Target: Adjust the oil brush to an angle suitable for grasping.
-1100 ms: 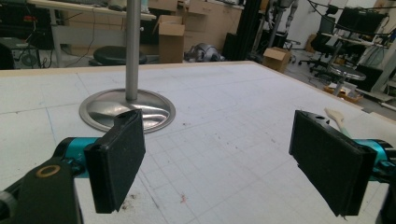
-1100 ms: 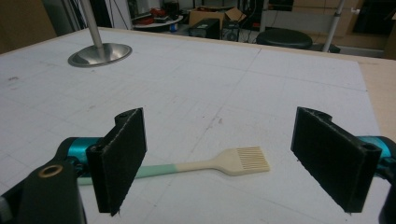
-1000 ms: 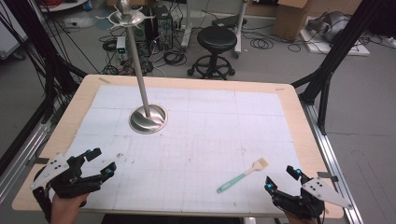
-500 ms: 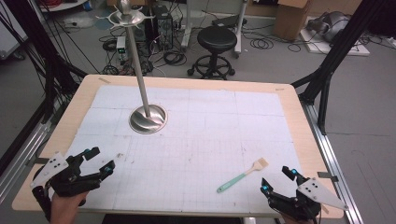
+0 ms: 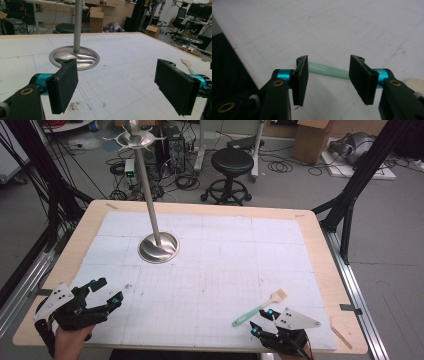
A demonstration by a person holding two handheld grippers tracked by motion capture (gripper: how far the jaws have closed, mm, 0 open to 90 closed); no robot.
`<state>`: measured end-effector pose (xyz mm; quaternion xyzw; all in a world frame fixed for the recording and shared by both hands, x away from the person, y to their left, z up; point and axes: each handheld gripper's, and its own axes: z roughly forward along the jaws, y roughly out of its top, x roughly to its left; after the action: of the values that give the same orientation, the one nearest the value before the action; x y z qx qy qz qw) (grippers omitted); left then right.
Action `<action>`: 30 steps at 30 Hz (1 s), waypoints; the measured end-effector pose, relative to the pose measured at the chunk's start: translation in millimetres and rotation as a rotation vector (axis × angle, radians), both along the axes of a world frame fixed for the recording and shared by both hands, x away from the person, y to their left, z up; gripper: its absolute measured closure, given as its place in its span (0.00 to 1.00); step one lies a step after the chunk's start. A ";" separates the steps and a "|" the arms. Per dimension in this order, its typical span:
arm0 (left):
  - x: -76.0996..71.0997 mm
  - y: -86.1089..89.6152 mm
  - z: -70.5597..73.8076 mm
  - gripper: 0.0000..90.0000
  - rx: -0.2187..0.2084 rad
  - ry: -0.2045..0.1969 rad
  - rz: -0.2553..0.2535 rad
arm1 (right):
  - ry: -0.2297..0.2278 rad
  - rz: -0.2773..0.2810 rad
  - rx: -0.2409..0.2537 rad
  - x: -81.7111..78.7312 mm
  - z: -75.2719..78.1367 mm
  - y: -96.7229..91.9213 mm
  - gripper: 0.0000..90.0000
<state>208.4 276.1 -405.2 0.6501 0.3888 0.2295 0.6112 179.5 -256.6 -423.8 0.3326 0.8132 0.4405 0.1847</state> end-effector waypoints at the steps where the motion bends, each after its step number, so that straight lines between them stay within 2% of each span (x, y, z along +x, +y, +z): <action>1: 0.0 0.0 0.0 0.22 0.000 0.000 0.000 | 0.000 0.000 0.000 0.0 0.0 0.0 0.57; 2: 0.2 -0.3 0.0 0.22 0.003 0.000 -0.002 | 0.022 0.037 -0.017 1.3 -3.7 5.3 0.64; 5: 1.1 -0.3 -0.6 0.22 0.008 0.002 -0.007 | 0.049 0.059 -0.016 3.2 -6.0 8.5 0.67; 6: 2.1 -0.2 -1.1 0.22 0.009 0.008 -0.009 | 0.075 0.094 -0.034 6.2 -8.9 13.2 0.72; 7: 2.9 -0.3 -1.6 0.22 0.009 0.013 -0.012 | 0.075 0.094 -0.034 6.2 -8.9 13.2 0.72; 8: 3.4 -0.2 -1.9 0.23 0.009 0.018 -0.017 | 0.110 0.140 -0.066 8.9 -12.4 21.5 0.80; 9: 3.4 -0.2 -1.9 0.23 0.009 0.018 -0.017 | 0.110 0.140 -0.066 8.9 -12.4 21.5 0.80; 10: 2.7 -0.6 -1.4 0.23 0.009 0.014 -0.016 | 0.118 0.173 -0.091 10.9 -14.1 28.2 0.85; 12: 2.4 -1.3 -1.3 0.23 0.007 0.013 -0.017 | 0.125 0.178 -0.097 11.3 -14.4 30.2 0.86; 13: 2.1 -1.6 -1.3 0.23 0.010 0.015 -0.018 | 0.132 0.178 -0.116 13.9 -16.0 33.1 0.90; 15: 2.0 -2.5 -1.3 0.23 0.012 0.015 -0.021 | 0.133 0.175 -0.124 15.7 -17.0 33.0 0.90; 17: 2.2 -3.2 -1.4 0.23 0.012 0.016 -0.025 | 0.153 0.154 -0.121 20.0 -19.2 31.8 0.90; 21: 2.6 -2.8 -1.7 0.23 0.010 0.019 -0.029 | 0.152 0.145 -0.112 26.6 -19.9 33.0 0.88; 30: 3.3 -0.3 -2.5 0.24 0.004 0.024 -0.024 | 0.135 0.101 -0.135 56.5 -18.9 50.9 0.89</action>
<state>211.7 275.8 -407.7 0.6587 0.3879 0.2151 0.6078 236.0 -205.7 -442.7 0.3071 0.8672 0.3700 0.1291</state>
